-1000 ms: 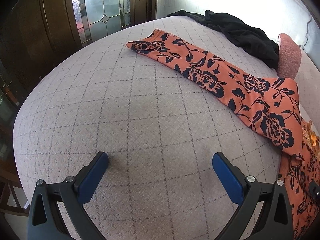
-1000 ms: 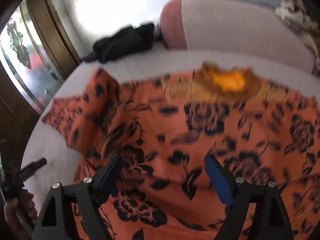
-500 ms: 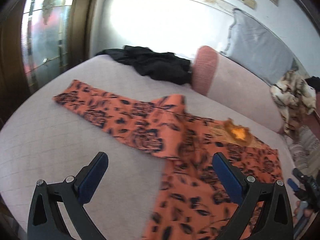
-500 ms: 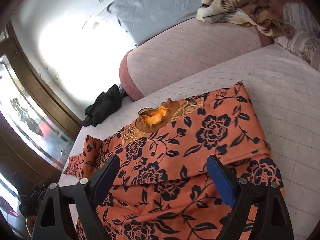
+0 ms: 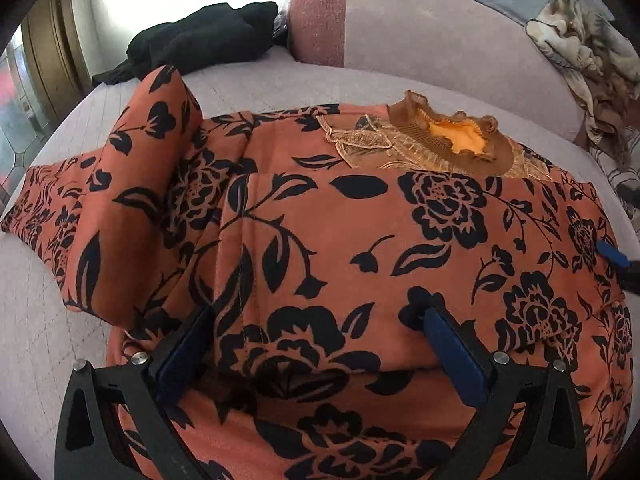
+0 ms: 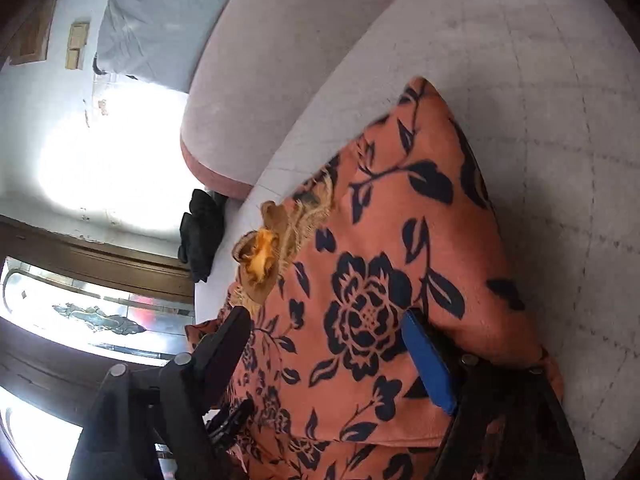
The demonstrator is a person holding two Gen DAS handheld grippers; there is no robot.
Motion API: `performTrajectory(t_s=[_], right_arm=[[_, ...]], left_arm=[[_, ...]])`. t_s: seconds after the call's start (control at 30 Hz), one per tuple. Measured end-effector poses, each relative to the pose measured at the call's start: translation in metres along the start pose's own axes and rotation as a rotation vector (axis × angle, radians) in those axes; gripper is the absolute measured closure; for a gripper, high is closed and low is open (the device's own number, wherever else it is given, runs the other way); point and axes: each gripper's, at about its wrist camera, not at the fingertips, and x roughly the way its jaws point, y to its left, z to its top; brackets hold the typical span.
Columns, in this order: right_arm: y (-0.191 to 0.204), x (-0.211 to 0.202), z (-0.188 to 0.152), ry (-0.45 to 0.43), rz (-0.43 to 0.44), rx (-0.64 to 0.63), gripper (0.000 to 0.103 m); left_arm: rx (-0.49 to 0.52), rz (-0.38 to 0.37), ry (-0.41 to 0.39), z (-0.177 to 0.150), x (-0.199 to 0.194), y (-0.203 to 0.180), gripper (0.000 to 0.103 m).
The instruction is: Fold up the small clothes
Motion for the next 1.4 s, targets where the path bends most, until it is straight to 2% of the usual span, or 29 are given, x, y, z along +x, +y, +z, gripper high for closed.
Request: performTrajectory(t_s=[0.1,0.13,0.2,0.23,0.27,0.33,0.43,0.5,0.57,0.7,0.8,0.87,0.93,1.0,1.13,1.23,1.27,1.33,1.4], right_arm=[[0.037,-0.014,0.003,-0.066,0.096,-0.085,0.008],[0.044,-0.012,0.006,-0.073,0.09,-0.097,0.005],[0.038,0.004,0.015,-0.083,-0.075,-0.104,0.005],[0.021,0.016,0.019,-0.05,-0.174,-0.062,0.006],[0.009,0.023,0.019,-0.017,-0.166,-0.011,0.006],[0.028,0.004,0.013,-0.09,-0.177,-0.05,0.007],[0.066,-0.035,-0.019,-0.185,-0.141,-0.165,0.006],[0.085,-0.051,-0.054,-0.183,-0.116,-0.229,0.006],[0.097,-0.061,-0.091,-0.186,-0.126,-0.303,0.006],[0.087,-0.066,-0.155,-0.152,-0.171,-0.337,0.006],[0.087,-0.058,-0.185,-0.122,-0.196,-0.355,0.006],[0.087,-0.051,-0.195,-0.111,-0.22,-0.36,0.006],[0.088,-0.046,-0.199,-0.096,-0.221,-0.368,0.006],[0.09,-0.042,-0.2,-0.102,-0.237,-0.378,0.006],[0.087,-0.035,-0.199,-0.105,-0.236,-0.366,0.006],[0.084,-0.035,-0.198,-0.114,-0.249,-0.371,0.006],[0.081,-0.036,-0.197,-0.115,-0.247,-0.368,0.006],[0.079,-0.038,-0.196,-0.122,-0.255,-0.378,0.006],[0.076,-0.042,-0.194,-0.137,-0.258,-0.388,0.006]], left_arm=[[-0.003,-0.031,-0.035,-0.004,-0.01,0.005,0.0],[-0.007,-0.041,-0.027,-0.005,-0.009,0.008,0.0],[-0.018,-0.063,0.022,-0.007,-0.006,0.016,0.0],[-0.017,-0.071,0.019,-0.005,-0.013,0.02,0.0],[-0.031,-0.089,-0.003,-0.004,-0.026,0.025,0.0],[-0.078,-0.141,-0.101,-0.003,-0.062,0.048,0.0],[-0.177,-0.205,-0.209,-0.008,-0.112,0.11,0.0],[-0.281,-0.185,-0.271,-0.015,-0.134,0.166,0.0],[-0.424,-0.16,-0.312,-0.023,-0.139,0.226,0.0],[-0.759,-0.167,-0.273,-0.033,-0.102,0.347,0.0],[-0.902,-0.191,-0.229,-0.024,-0.069,0.41,0.001],[-0.946,-0.175,-0.224,-0.018,-0.057,0.431,0.001],[-0.941,-0.191,-0.216,-0.011,-0.048,0.442,0.001],[-0.922,-0.166,-0.221,-0.002,-0.046,0.446,0.001],[-0.962,-0.117,-0.224,0.008,-0.036,0.455,0.001],[-0.946,-0.064,-0.207,0.019,-0.029,0.455,0.003],[-0.945,-0.048,-0.203,0.022,-0.026,0.455,0.007],[-0.959,-0.026,-0.196,0.025,-0.023,0.459,0.039],[-1.008,-0.038,-0.193,0.023,-0.017,0.467,0.046]])
